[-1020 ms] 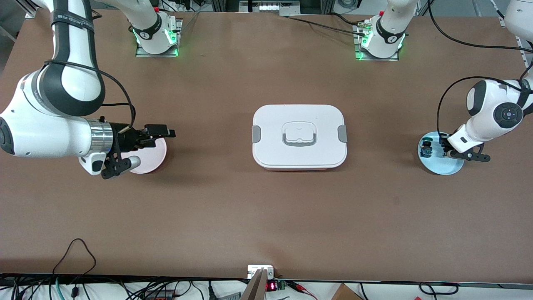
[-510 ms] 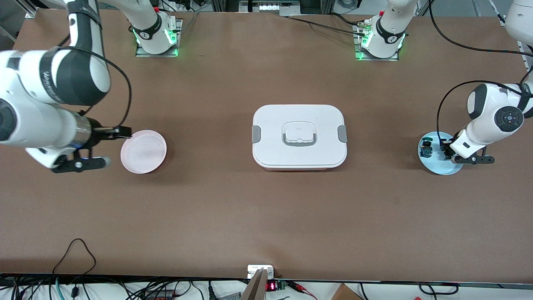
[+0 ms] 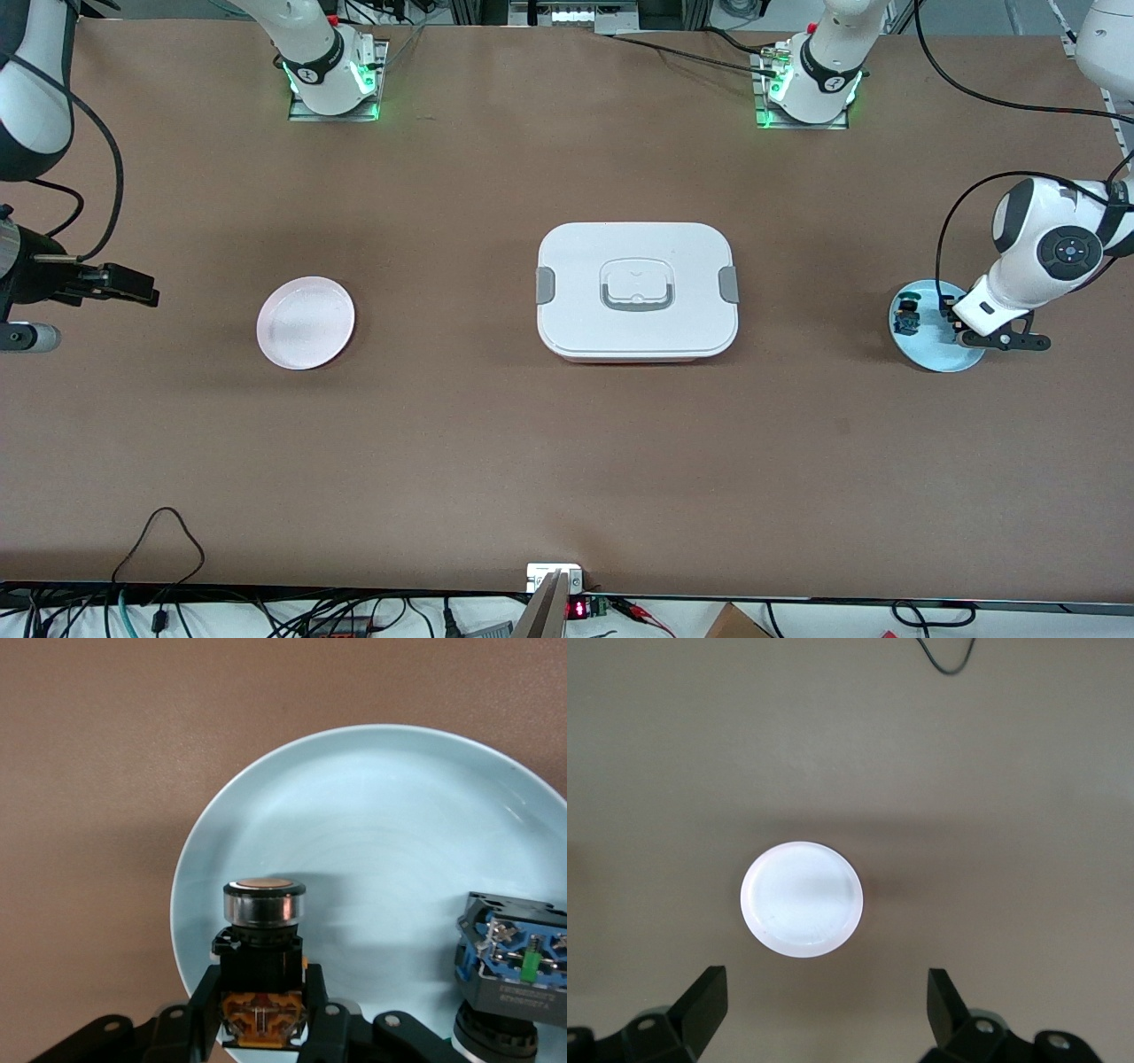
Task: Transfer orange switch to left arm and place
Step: 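Lower the switch onto the blue plate while the right gripper returns to rest, then open the left gripper and lift it away from the blue plate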
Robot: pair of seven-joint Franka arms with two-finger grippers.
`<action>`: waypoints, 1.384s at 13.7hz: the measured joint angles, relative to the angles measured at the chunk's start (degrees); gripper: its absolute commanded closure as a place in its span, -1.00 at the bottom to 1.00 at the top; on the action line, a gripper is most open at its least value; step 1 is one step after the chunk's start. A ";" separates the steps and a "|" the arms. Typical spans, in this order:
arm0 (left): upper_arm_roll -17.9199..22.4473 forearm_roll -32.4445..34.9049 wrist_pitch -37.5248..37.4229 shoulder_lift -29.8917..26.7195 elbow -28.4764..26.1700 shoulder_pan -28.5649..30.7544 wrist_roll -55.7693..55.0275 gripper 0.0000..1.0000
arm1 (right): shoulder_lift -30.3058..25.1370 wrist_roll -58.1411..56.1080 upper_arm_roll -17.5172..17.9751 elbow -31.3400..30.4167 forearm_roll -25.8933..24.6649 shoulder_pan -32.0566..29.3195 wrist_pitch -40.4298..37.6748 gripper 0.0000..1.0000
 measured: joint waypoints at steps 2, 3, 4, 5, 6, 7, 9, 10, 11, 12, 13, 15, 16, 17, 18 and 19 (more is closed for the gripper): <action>0.01 0.00 0.00 0.33 0.00 0.00 0.00 -0.14 | -2.63 1.56 4.19 -3.45 -1.75 -2.28 0.12 -1.00; 0.01 0.00 0.00 0.45 0.01 0.00 -0.01 -0.57 | -3.75 1.67 4.49 -5.24 -1.83 -2.49 0.14 -1.00; 0.01 0.00 0.00 0.52 0.03 0.00 -0.01 -1.00 | -4.73 1.69 4.52 -6.97 -1.83 -2.66 0.29 -1.00; 0.01 0.00 0.00 0.54 0.11 0.00 0.00 -1.00 | -5.58 1.72 4.53 -8.62 -1.82 -2.99 0.74 -1.00; -0.01 0.05 0.00 0.52 0.35 0.00 0.10 -1.00 | -6.27 1.73 4.53 -10.11 -1.74 -3.44 1.45 -1.00; -0.10 0.11 0.00 0.40 0.80 0.01 0.37 -1.00 | -6.89 2.08 4.52 -11.41 -1.49 -3.90 2.22 -1.00; -0.40 0.12 -0.01 -0.84 1.69 0.02 0.94 -1.00 | -7.60 4.41 4.54 -12.69 -0.58 -4.19 2.57 -1.00; -0.72 0.12 -0.07 -1.96 1.98 0.07 1.09 -1.00 | -7.92 5.02 4.67 -12.94 -0.45 -4.18 2.57 -1.00; -1.54 0.12 -0.14 -3.29 2.10 0.19 1.16 -1.00 | -8.25 5.31 4.82 -13.11 -0.45 -4.18 2.57 -1.00; -2.87 0.12 -0.52 -4.72 2.17 0.41 1.16 -1.00 | -8.51 5.38 4.91 -13.25 -0.45 -4.18 2.58 -1.00; -4.57 0.10 -1.80 -6.20 2.21 0.66 1.16 -1.00 | -8.62 5.37 4.93 -13.29 -0.45 -4.18 2.63 -1.00; -9.21 -3.32 -7.31 -9.08 2.65 1.43 1.74 -1.00 | -8.63 5.09 4.94 -13.35 -0.46 -4.19 2.73 -1.00; -11.64 -7.37 -12.39 -10.30 4.18 1.65 3.55 -1.00 | -8.63 4.50 4.94 -13.44 -0.47 -4.21 2.93 -1.00; -13.81 -11.01 -19.56 -11.14 7.23 1.61 5.12 -1.00 | -8.61 3.54 4.94 -13.56 -0.48 -4.26 3.39 -1.00; -15.76 -13.08 -26.71 -11.54 11.20 1.33 6.04 -1.00 | -8.59 2.91 4.94 -13.66 -0.48 -4.33 3.93 -1.00; -17.22 -14.08 -32.48 -11.63 15.19 0.48 6.53 -1.00 | -8.59 2.63 4.94 -13.74 -0.48 -4.37 4.27 -1.00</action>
